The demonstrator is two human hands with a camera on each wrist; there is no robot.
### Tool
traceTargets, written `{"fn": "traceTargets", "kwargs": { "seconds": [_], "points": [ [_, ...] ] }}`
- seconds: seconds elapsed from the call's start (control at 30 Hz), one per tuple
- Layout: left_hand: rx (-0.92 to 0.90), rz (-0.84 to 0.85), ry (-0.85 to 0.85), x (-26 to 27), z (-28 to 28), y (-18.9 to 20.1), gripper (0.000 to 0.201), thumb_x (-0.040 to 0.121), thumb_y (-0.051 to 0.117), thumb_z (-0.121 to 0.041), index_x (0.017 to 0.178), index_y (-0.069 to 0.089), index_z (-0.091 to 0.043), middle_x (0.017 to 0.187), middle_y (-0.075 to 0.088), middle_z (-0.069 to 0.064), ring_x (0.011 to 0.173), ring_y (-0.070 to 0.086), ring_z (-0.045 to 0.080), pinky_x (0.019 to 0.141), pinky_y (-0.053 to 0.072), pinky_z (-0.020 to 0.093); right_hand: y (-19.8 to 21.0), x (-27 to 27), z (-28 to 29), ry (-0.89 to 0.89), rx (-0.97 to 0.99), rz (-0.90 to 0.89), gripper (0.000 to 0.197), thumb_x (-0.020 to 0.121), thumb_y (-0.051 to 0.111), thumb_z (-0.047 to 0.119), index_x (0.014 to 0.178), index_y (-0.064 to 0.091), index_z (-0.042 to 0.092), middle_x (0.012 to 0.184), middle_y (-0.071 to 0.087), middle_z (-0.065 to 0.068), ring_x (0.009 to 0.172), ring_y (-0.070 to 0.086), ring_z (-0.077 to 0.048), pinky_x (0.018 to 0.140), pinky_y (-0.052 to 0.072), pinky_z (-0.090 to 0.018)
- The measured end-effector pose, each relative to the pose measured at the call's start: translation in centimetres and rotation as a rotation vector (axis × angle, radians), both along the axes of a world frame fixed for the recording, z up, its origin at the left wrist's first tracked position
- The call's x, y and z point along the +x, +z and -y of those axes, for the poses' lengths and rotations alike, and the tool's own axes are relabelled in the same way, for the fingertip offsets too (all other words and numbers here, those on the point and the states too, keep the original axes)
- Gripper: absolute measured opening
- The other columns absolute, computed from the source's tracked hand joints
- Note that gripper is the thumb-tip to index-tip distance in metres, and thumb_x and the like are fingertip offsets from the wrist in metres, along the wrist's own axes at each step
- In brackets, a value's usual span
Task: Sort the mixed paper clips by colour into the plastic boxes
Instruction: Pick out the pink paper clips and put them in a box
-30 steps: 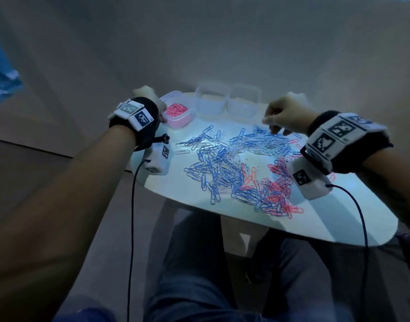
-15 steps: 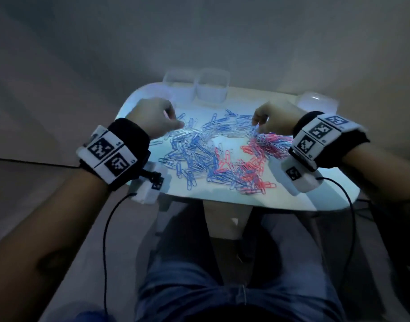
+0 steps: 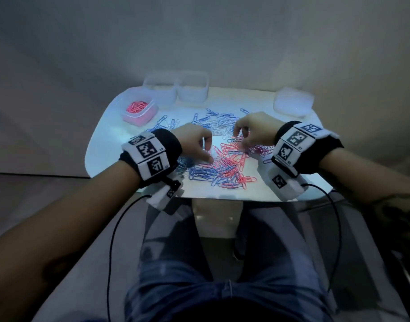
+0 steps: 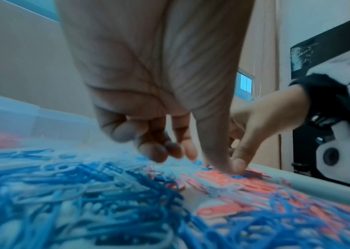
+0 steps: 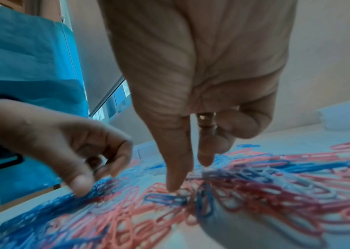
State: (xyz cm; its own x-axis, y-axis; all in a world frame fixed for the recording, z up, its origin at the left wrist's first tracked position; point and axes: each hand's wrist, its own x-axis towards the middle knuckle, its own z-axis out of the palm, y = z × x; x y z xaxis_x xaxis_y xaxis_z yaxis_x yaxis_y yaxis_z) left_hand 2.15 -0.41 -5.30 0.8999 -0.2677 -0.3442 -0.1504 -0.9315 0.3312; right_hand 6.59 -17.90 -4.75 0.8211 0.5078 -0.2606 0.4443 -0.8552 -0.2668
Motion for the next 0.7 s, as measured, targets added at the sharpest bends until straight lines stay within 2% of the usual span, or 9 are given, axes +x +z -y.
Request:
{"fn": "traceTargets", "kwargs": {
  "seconds": [0.03,0.07,0.13,0.27,0.37,0.47,0.53,0.6,0.7],
  "points": [
    [-0.023,0.033,0.015,0.2,0.0,0.0,0.027,0.079,0.072,-0.029,0.097,0.058,-0.013,0.073,0.054,-0.005,0.076,0.047,0.015,0.058,0.033,0.02,-0.1,-0.2,-0.1,0.02,-0.01,-0.014,0.036,0.078,0.072,0.017,0.112,0.062,0.009,0.091,0.056,-0.004,0.085,0.046,-0.015,0.058,0.033,-0.021],
    [-0.043,0.066,0.016,0.4,0.2,0.1,0.029,0.081,0.071,-0.026,0.102,0.06,-0.011,0.08,0.059,0.0,0.077,0.048,0.015,0.061,0.035,0.023,-0.2,-0.3,-0.3,0.034,-0.017,-0.021,0.036,0.078,0.072,0.017,0.112,0.062,0.01,0.089,0.054,-0.002,0.084,0.047,-0.015,0.059,0.034,-0.023],
    [-0.049,0.107,-0.028,1.0,1.0,0.0,0.032,0.082,0.069,-0.02,0.111,0.06,-0.011,0.097,0.065,0.008,0.08,0.049,0.015,0.072,0.038,0.025,-0.3,-0.3,-0.7,0.036,-0.022,-0.014,0.037,0.078,0.072,0.018,0.112,0.061,0.011,0.089,0.052,0.0,0.085,0.046,-0.015,0.068,0.034,-0.024],
    [0.059,0.109,-0.14,2.1,2.5,-0.1,0.038,0.081,0.07,-0.015,0.118,0.062,-0.017,0.109,0.06,0.009,0.086,0.047,0.016,0.082,0.041,0.031,-0.5,-0.1,-0.3,-0.004,0.011,-0.022,0.039,0.077,0.073,0.019,0.113,0.059,0.009,0.099,0.06,-0.008,0.087,0.046,-0.015,0.073,0.033,-0.023],
    [0.11,0.11,-0.214,2.6,2.7,0.2,0.038,0.08,0.07,-0.016,0.117,0.064,-0.02,0.112,0.059,0.009,0.088,0.048,0.016,0.082,0.041,0.029,-0.7,-0.1,0.1,-0.036,0.059,-0.021,0.04,0.078,0.072,0.018,0.114,0.058,0.008,0.107,0.063,-0.009,0.087,0.044,-0.014,0.072,0.031,-0.021],
    [0.124,0.1,-0.263,2.9,2.6,0.4,0.039,0.08,0.071,-0.019,0.118,0.064,-0.02,0.111,0.06,0.007,0.097,0.054,0.019,0.08,0.039,0.026,-0.7,-0.1,0.5,-0.09,0.125,-0.026,0.035,0.08,0.07,0.018,0.112,0.059,0.008,0.096,0.06,-0.007,0.088,0.048,-0.018,0.074,0.033,-0.023],
    [0.119,0.084,-0.282,3.0,2.6,0.4,0.04,0.078,0.074,-0.022,0.117,0.064,-0.019,0.109,0.062,0.006,0.094,0.053,0.018,0.079,0.038,0.025,-0.6,-0.1,0.6,-0.11,0.158,-0.027,0.03,0.082,0.068,0.017,0.11,0.06,0.008,0.098,0.063,-0.01,0.088,0.049,-0.02,0.074,0.034,-0.023],
    [0.11,0.08,-0.293,3.2,2.8,0.3,0.038,0.076,0.075,-0.023,0.112,0.066,-0.017,0.106,0.063,0.004,0.089,0.051,0.016,0.076,0.037,0.024,-0.6,-0.2,0.7,-0.111,0.171,-0.023,0.027,0.084,0.065,0.017,0.109,0.061,0.007,0.105,0.065,-0.012,0.086,0.047,-0.018,0.073,0.032,-0.022],
    [0.101,0.087,-0.314,3.4,3.2,0.0,0.027,0.077,0.074,-0.02,0.102,0.069,-0.013,0.099,0.065,0.006,0.092,0.057,0.021,0.074,0.037,0.024,-0.7,-0.4,0.5,-0.119,0.181,-0.005,0.025,0.085,0.061,0.016,0.109,0.061,0.007,0.108,0.065,-0.011,0.089,0.049,-0.019,0.073,0.031,-0.021]
  ]
}}
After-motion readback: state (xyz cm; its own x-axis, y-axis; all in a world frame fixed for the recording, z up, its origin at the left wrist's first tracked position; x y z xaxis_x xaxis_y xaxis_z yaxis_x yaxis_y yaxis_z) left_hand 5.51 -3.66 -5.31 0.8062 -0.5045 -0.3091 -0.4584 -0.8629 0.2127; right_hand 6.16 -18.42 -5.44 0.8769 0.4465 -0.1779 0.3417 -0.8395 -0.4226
